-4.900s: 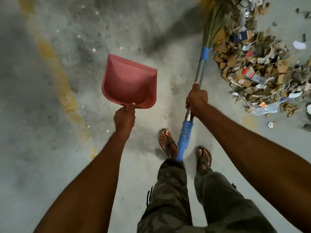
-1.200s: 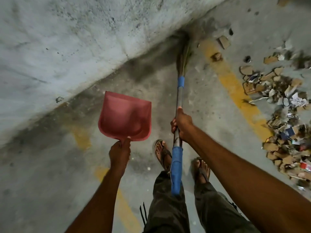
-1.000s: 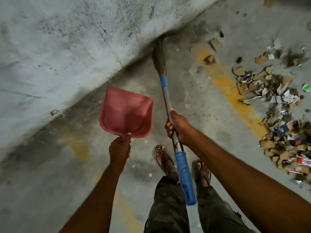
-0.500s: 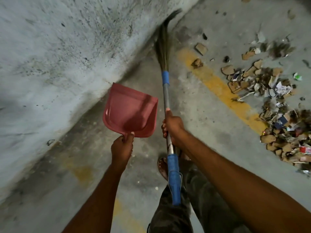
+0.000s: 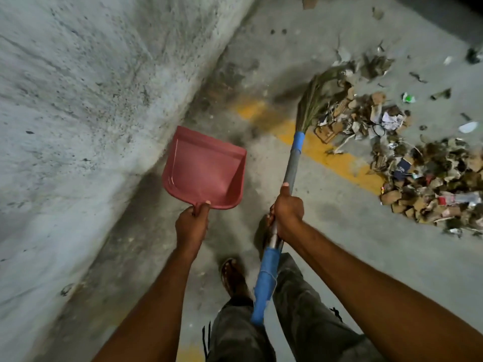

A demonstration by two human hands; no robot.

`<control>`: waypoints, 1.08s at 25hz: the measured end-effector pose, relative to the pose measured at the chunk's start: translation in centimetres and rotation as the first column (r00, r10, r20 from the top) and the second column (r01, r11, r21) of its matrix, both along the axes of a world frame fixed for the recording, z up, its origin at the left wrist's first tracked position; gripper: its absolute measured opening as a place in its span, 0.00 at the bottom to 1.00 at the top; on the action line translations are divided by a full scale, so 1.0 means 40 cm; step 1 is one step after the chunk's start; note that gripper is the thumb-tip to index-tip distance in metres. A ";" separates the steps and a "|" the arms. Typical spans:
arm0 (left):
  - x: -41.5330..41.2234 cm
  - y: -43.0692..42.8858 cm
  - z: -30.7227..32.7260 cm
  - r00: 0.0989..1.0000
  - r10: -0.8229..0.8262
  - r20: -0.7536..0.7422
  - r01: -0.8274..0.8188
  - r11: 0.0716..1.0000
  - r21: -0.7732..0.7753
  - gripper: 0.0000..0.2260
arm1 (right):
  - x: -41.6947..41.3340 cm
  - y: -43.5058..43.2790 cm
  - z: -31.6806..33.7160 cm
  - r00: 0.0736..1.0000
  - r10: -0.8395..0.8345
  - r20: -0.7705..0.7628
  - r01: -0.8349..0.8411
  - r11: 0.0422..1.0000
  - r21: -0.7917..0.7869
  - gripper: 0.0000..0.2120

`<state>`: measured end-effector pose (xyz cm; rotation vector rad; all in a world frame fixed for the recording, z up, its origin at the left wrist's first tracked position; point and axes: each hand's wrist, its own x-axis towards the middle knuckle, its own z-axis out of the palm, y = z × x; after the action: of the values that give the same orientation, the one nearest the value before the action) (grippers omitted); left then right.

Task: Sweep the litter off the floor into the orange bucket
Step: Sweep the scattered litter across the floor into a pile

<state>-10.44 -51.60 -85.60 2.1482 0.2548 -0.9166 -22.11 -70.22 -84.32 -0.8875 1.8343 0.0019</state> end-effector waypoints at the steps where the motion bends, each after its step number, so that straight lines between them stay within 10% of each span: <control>1: 0.007 0.001 0.003 1.000 -0.030 0.009 0.030 0.999 0.015 0.20 | -0.007 0.017 0.018 0.999 0.054 0.001 -0.054 0.999 -0.004 0.32; 7: 0.045 0.116 0.016 0.985 -0.173 0.028 0.168 0.977 0.129 0.23 | -0.076 0.112 0.051 0.964 0.253 0.083 -0.263 0.953 0.153 0.33; 11: 0.030 0.121 0.036 0.976 -0.216 0.021 0.214 0.974 0.070 0.20 | -0.180 0.125 0.081 1.000 -0.026 -0.010 0.027 0.982 0.188 0.24; 22: 0.034 0.068 0.040 0.969 -0.248 -0.014 0.249 0.968 0.033 0.16 | -0.096 0.146 0.066 0.989 0.114 0.095 -0.122 0.989 0.079 0.29; 27: 0.064 -0.006 0.005 0.969 -0.246 0.004 0.246 0.969 0.023 0.16 | -0.066 -0.062 0.008 0.983 -0.174 0.057 0.164 0.975 0.153 0.23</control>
<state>-7.89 -51.85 -85.40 2.2364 -0.0064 -1.0495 -24.77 -72.70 -84.02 -0.6194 1.8135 -0.0002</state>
